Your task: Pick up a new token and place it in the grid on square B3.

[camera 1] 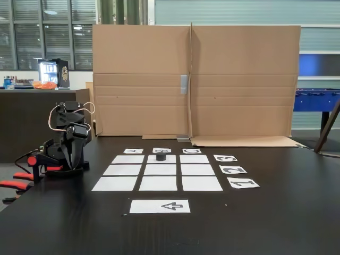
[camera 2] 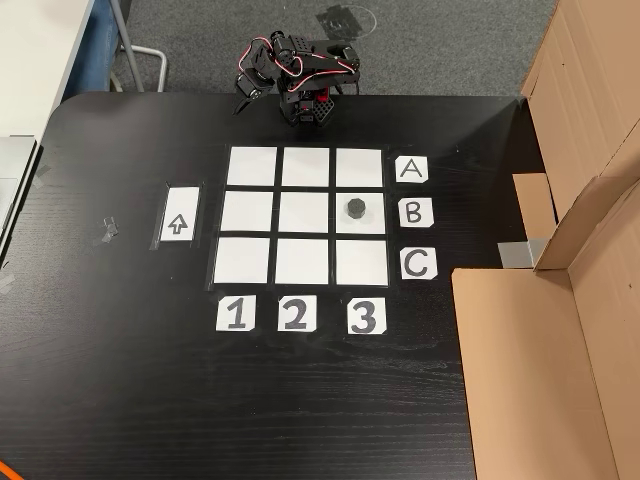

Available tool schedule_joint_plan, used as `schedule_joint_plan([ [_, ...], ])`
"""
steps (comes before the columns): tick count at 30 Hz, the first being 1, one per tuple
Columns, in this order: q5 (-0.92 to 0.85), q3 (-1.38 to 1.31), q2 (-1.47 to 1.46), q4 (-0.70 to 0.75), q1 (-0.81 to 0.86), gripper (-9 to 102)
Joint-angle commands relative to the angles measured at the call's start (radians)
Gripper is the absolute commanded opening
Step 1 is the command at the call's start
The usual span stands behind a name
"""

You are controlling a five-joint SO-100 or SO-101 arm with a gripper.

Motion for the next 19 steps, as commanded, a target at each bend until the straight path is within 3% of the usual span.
schedule_joint_plan([
  [1,-0.006,-0.003,0.003,0.002,-0.006,-1],
  [19,-0.025,-0.002,0.003,0.005,0.008,-1],
])
